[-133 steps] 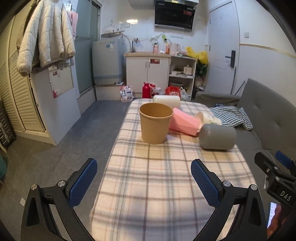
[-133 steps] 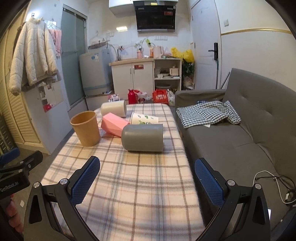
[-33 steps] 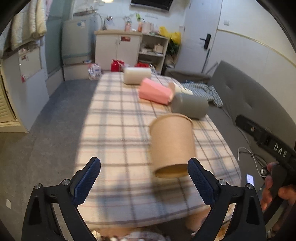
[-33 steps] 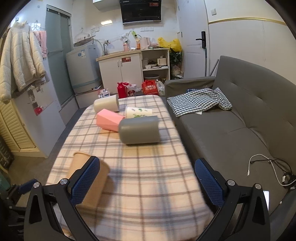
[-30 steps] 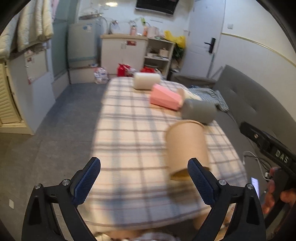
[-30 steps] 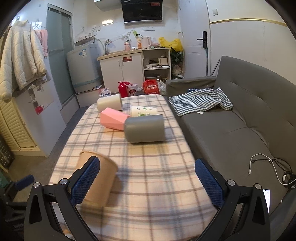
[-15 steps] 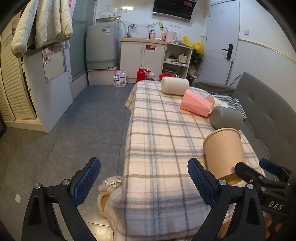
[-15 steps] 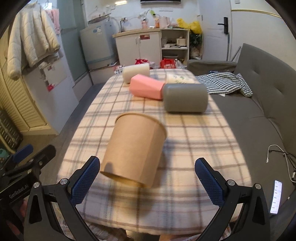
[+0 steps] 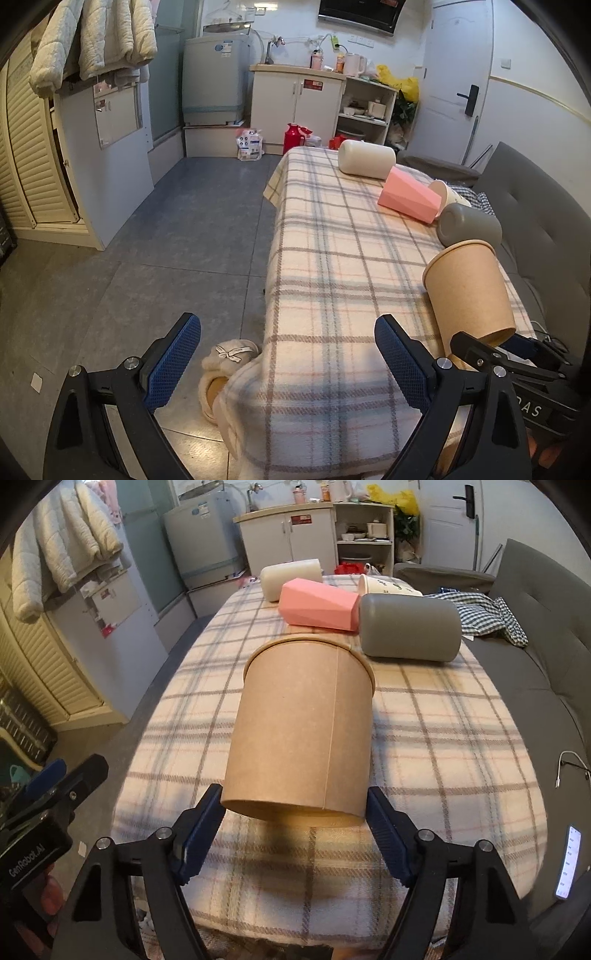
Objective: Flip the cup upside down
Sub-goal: 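Pass the tan cup to the right gripper, grasping its rim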
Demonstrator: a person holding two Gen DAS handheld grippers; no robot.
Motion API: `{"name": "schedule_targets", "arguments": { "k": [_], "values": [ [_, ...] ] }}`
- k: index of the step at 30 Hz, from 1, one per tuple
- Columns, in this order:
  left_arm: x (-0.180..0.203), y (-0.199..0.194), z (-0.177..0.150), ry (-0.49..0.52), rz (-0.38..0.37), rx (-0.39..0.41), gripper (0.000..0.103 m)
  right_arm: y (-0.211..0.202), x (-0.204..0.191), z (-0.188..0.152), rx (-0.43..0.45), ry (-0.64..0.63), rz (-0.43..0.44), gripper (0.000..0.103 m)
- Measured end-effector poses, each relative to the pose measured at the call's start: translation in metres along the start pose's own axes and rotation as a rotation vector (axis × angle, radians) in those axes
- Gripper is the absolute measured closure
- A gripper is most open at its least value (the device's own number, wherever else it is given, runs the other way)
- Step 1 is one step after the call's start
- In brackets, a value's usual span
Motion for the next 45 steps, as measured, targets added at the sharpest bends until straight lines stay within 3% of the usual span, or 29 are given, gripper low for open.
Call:
{"name": "schedule_targets", "arguments": {
  "k": [21,27,36,45],
  "values": [
    [0.04,-0.024,0.003,0.083,-0.002,0.022,0.005,-0.062,0.019,0.033,0.209,-0.055,-0.011,0.027],
    [0.048,-0.022,0.0,0.105,0.003,0.012,0.005,-0.061,0.032,0.045,0.186,-0.032,0.015,0.027],
    [0.051,-0.007,-0.004,0.102,0.005,-0.028,0.005,-0.03,0.031,0.05,0.048,-0.059,0.032,0.027],
    [0.046,0.007,-0.005,0.095,0.021,-0.053,0.005,-0.007,0.026,0.072,0.061,-0.08,0.021,0.027]
  ]
}}
Point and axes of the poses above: each gripper's, at about its wrist camera, not at the fingertips, and y roughly the way its jaws point, x to its right, z to its top, the point moved 4 cm from there along y, roughly the way its jaws point, and after that the axes turned 4 degrees about x, right-handed, at the moved point
